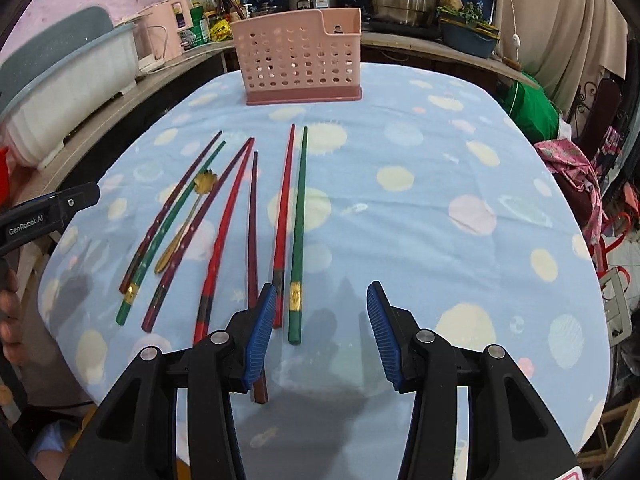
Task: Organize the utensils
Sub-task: 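Move both open tools back toward the utensils on the table, then grasp a green chopstick with the right tool while the left tool grasps a dark red chopstick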
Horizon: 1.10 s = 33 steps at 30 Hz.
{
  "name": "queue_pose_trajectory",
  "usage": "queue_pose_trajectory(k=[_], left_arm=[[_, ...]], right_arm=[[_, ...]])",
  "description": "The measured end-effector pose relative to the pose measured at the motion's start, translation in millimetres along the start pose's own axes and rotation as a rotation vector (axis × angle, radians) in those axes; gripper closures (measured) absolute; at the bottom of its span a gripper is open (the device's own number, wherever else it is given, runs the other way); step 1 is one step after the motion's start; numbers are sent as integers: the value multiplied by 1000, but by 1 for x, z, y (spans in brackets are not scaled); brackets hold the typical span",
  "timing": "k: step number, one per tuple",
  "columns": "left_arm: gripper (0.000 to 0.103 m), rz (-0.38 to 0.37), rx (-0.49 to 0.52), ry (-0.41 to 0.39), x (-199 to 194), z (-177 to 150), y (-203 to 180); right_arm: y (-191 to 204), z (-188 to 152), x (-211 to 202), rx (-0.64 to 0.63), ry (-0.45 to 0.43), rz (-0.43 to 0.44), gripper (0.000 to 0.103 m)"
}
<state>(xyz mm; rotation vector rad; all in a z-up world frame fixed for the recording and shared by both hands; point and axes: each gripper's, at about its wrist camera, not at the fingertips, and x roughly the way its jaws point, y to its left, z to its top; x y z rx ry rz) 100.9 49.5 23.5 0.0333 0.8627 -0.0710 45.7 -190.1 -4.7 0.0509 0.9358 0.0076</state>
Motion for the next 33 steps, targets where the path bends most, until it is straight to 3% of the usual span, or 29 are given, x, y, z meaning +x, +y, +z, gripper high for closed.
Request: queue_pose_trajectory(k=[4, 8, 13, 17, 20, 33], left_arm=[[29, 3, 5, 22, 4, -12, 2], [29, 7, 14, 39, 7, -20, 1], [29, 12, 29, 47, 8, -26, -2], [29, 3, 33, 59, 9, -29, -3], [29, -2, 37, 65, 10, -31, -5], [30, -29, 71, 107, 21, -40, -21]], right_arm=[[1, -10, 6, 7, 12, 9, 60], [4, -13, 12, -6, 22, 7, 72], [4, -14, 13, -9, 20, 8, 75], [4, -13, 14, -15, 15, 1, 84], [2, -12, 15, -5, 11, -2, 95], [-8, -10, 17, 41, 17, 14, 96]])
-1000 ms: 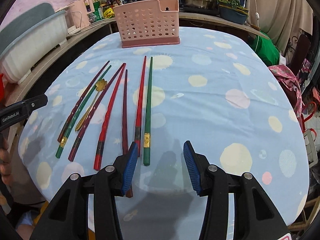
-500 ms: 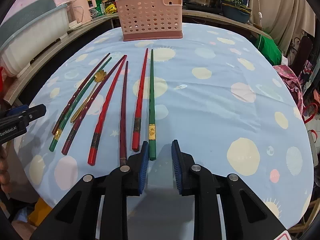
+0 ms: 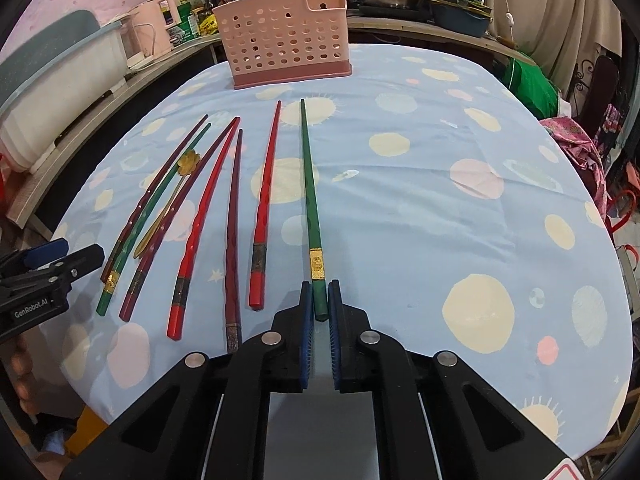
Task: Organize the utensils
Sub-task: 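Grasp a green chopstick with the right tool while the left tool grasps a dark red chopstick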
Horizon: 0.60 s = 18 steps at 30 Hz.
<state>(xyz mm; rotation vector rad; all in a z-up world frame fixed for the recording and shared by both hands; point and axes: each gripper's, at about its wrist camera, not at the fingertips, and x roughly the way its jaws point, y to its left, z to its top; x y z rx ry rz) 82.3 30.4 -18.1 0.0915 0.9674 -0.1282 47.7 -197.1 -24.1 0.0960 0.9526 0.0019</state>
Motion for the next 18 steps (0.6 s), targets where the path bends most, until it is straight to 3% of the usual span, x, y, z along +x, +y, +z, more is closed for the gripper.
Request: queue_pose_trajectory(k=[13, 18], left_arm=[[32, 5, -6, 35, 14, -4, 0], [42, -12, -8, 32, 13, -4, 0]], right_arm=[[1, 1, 0, -2, -1, -1, 96], [1, 1, 0, -2, -2, -1, 96]])
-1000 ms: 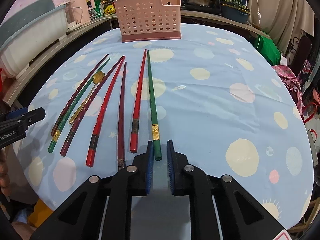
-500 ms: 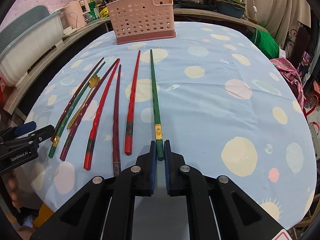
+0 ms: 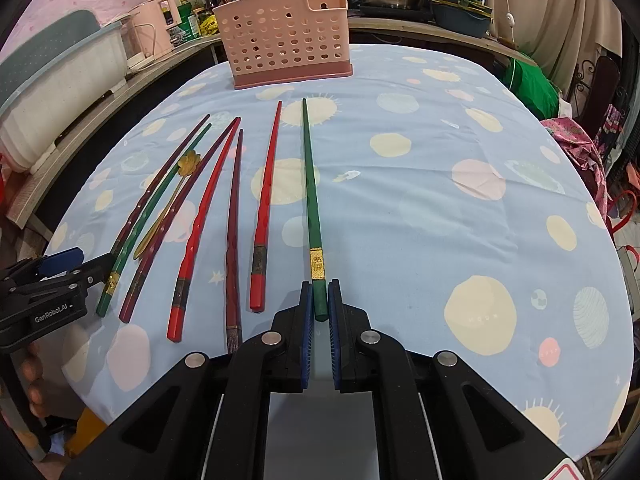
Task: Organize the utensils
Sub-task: 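Grasp a green chopstick with the right tool while the left tool grasps a dark red chopstick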
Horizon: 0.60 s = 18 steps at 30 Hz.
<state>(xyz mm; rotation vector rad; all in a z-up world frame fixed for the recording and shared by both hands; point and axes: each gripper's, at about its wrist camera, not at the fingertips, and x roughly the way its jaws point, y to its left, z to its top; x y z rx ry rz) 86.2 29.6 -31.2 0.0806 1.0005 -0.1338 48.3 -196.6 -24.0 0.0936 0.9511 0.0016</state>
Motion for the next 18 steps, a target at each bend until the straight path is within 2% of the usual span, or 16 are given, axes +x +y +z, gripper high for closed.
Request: queue_pose_trajectory(k=[2, 6, 10, 14, 18], left_arm=[[46, -4, 1, -1, -1, -1, 0], [62, -10, -9, -3, -2, 1, 2], [73, -13, -25, -2, -2, 2, 7], [91, -23, -31, 1, -2, 3, 11], [94, -35, -35, 6, -2, 3, 12]], right_arm=[[0, 0, 0, 0, 0, 0, 96], [0, 0, 0, 1, 0, 1, 96], [0, 0, 0, -1, 0, -1, 96], [0, -1, 0, 0, 0, 1, 96], [0, 0, 0, -1, 3, 3, 96]])
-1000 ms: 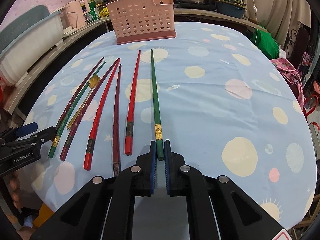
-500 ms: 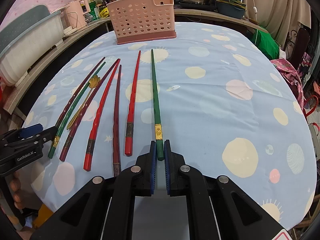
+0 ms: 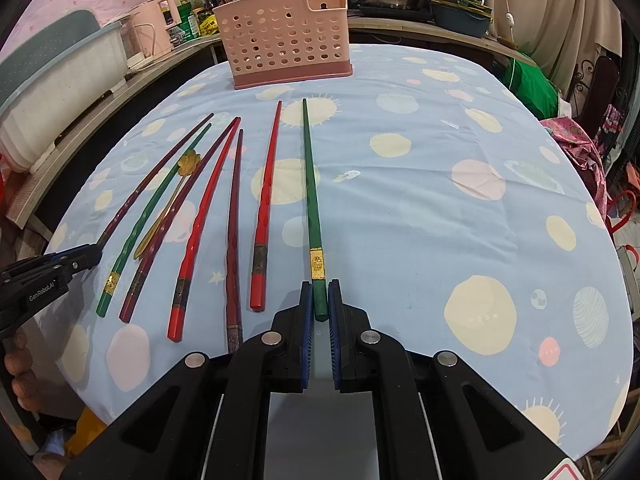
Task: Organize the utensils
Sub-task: 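Grasp a green chopstick with the right tool while the left tool grasps a dark red chopstick, then lift both chopsticks and carry them over the pink holder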
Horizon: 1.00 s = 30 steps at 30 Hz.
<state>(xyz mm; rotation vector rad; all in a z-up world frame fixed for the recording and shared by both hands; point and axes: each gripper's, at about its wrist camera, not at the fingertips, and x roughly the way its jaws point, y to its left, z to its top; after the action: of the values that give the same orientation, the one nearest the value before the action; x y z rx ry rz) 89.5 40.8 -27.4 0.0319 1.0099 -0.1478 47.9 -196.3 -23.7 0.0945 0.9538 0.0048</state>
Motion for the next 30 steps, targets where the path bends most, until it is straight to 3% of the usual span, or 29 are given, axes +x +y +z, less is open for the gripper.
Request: queue_pose_trajectory(k=[12, 30], left_arm=[[96, -15, -58, -57, -36, 24, 14], [96, -23, -119, -267, -103, 137, 35]], right_arm=[[-9, 29, -36, 40, -89, 22, 96], [-31, 132, -80, 57, -256, 32, 96]])
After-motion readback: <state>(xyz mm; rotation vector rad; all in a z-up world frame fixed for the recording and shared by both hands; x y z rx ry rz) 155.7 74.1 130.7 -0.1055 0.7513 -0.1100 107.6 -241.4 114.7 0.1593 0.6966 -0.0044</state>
